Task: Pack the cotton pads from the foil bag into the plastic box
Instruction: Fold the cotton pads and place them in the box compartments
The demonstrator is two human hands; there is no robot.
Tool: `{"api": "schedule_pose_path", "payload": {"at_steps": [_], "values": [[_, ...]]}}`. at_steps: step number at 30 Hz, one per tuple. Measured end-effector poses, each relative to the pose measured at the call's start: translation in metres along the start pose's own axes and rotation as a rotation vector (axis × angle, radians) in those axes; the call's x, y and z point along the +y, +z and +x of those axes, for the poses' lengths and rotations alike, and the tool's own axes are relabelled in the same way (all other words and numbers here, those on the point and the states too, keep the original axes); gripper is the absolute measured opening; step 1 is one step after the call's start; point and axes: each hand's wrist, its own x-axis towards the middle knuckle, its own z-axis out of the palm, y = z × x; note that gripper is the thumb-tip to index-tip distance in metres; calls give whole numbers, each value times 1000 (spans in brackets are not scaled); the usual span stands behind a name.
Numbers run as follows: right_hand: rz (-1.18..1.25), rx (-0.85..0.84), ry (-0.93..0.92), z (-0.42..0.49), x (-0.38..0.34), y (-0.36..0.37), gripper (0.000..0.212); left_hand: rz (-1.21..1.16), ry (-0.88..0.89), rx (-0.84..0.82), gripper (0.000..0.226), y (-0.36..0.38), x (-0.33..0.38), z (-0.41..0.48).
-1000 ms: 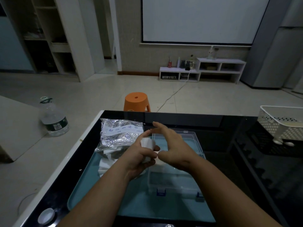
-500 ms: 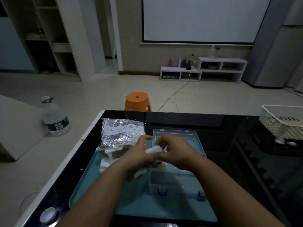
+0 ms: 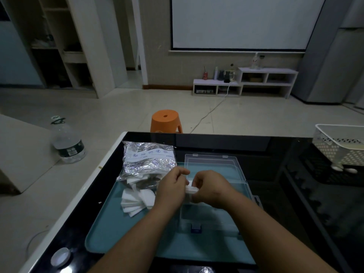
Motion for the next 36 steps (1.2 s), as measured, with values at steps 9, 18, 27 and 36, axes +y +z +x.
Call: {"api": "schedule_pose_path", "payload": {"at_steps": [9,18,27,36], "values": [[59,-45,5,-1,0,1,30,-16,-43,89,23,7,-11,0],[85,31,19,1,7,-11,32,-146,-63,-13,15,3,0,2],[612,252,118,4,29,-19,27,-147,-105,-81,24,8,10,10],[455,260,154,8,45,-22,10,205,13,-121,11,26,11,16]]}}
